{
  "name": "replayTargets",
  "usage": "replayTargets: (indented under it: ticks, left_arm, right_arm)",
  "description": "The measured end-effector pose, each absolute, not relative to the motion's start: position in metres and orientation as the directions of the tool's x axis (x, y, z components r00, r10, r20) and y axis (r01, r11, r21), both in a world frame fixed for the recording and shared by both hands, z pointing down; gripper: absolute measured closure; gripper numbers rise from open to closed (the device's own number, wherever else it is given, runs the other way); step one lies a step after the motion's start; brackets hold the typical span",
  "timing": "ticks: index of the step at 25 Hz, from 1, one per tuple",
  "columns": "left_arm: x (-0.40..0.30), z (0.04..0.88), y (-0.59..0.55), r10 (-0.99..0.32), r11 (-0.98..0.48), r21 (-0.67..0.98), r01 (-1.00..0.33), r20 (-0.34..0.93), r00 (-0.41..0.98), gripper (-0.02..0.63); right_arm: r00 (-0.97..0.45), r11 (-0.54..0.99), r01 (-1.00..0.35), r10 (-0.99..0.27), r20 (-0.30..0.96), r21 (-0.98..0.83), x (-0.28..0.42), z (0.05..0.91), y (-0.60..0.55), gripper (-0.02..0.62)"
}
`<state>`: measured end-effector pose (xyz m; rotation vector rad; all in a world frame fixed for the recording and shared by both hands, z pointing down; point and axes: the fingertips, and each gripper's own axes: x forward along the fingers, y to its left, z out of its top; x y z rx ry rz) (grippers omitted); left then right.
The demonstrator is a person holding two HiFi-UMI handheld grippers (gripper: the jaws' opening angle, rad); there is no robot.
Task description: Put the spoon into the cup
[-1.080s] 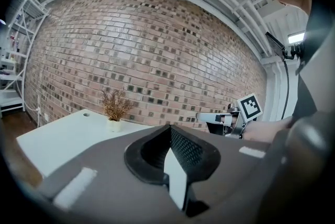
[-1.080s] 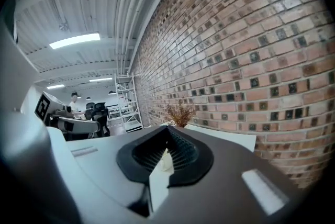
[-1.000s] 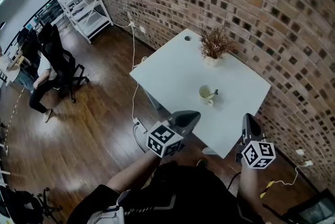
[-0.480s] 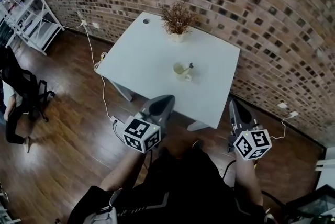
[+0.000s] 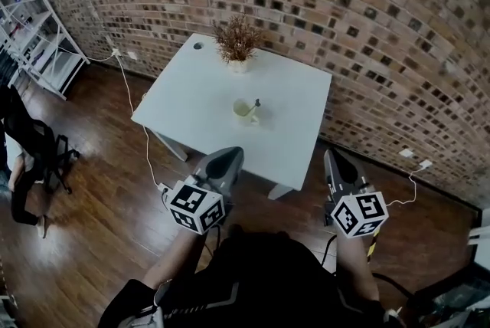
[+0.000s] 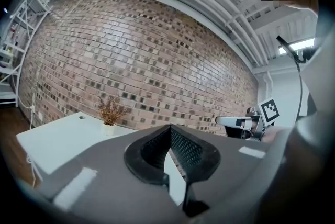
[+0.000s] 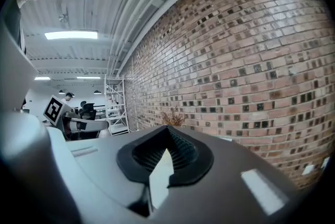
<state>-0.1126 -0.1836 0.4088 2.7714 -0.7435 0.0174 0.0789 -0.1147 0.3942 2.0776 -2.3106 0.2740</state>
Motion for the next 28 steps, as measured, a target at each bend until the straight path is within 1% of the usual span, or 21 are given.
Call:
replayTargets:
  ticks: [2,5,13,28]
  left_arm:
    - [-0.102,0.408,-0.178,-0.489,-0.833,0.249,-0.495,0.088,0.868,0.611]
    - [-0.093,0.409,-0.173,-0.505,-0.822,0.245,-0.513,0.100,0.857,0.612]
    - [-0.087,0.403,-0.161,-0.526,-0.814,0.229,-0.535,0.101,0.844,0.612]
    - [-0.089,0.405,-0.156,-0.537,-0.807,0.219,-0.548,0.115,0.836,0.612]
  right_arm:
    - [-0.106,0.094,-0.990,-0.989,0.107,-0.105,0.090,0.385,-0.110,0.589]
    - [-0.139,0.131,-0.986,-0.988,0.074,-0.101,0.095,0.377,-0.104,0.589]
    - [-0.200,0.188,-0.975,-0.975,0.097,-0.123,0.095,0.380,-0.099,0.590]
    - [-0.194,0.181,-0.974,-0.977,0.087,-0.138,0.100,0.383,-0.103,0.590]
